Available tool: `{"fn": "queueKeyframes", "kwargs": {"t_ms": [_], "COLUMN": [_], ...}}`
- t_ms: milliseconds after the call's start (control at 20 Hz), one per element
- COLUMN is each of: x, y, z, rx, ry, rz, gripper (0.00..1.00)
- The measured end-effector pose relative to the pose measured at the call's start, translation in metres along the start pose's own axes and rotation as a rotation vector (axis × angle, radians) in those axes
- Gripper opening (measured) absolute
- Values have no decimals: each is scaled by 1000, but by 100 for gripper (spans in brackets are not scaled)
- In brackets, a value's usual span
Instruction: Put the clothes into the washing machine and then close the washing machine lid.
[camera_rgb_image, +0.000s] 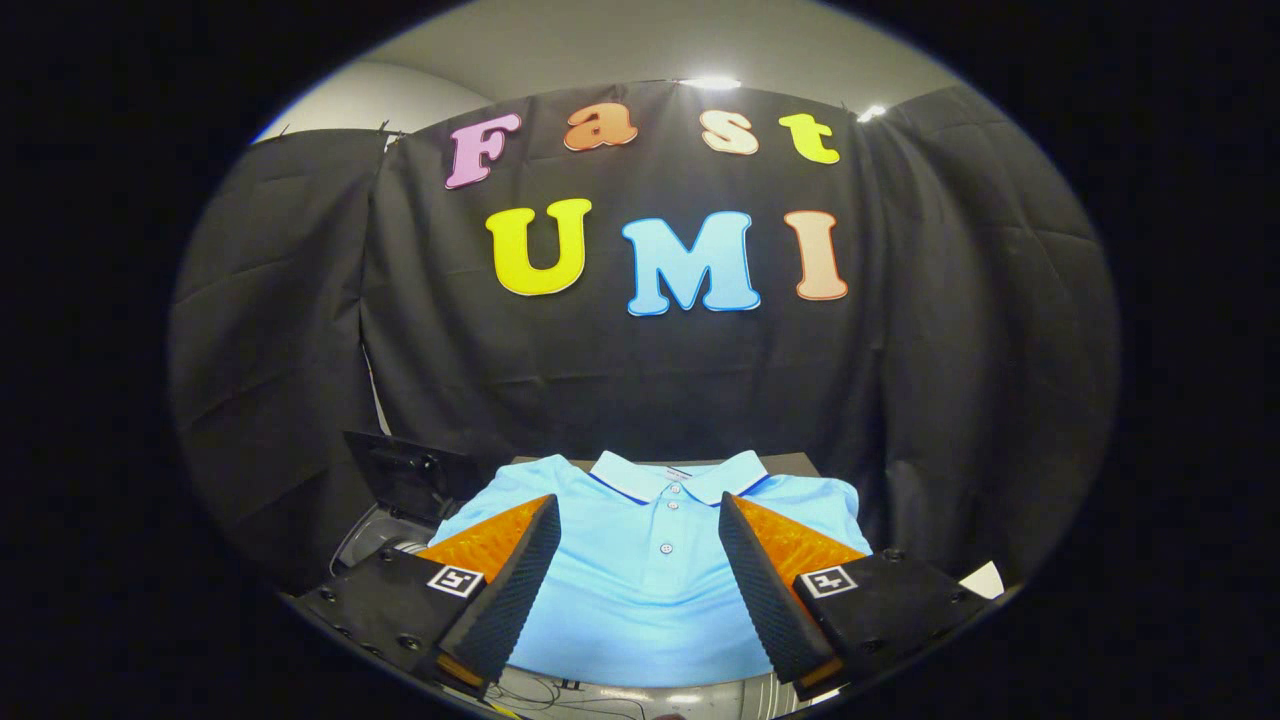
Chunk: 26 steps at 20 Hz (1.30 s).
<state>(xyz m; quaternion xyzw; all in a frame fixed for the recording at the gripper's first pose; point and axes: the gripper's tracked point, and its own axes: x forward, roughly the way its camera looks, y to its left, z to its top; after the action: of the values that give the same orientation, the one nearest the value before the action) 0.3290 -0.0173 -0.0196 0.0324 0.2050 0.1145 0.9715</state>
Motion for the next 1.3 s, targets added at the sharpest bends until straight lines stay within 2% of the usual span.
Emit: {"fn": "queueKeyframes", "kwargs": {"t_ms": [450,800,1150,1300], "x": [50,75,87,89], "y": [-7,-20,-20,-21], "z": [-33,-53,-74,-80], "rx": [-14,-16,-3,-45], "ry": [166,241,317,338], "rz": [35,17,37,41], "gripper": [98,98,99,98]}}
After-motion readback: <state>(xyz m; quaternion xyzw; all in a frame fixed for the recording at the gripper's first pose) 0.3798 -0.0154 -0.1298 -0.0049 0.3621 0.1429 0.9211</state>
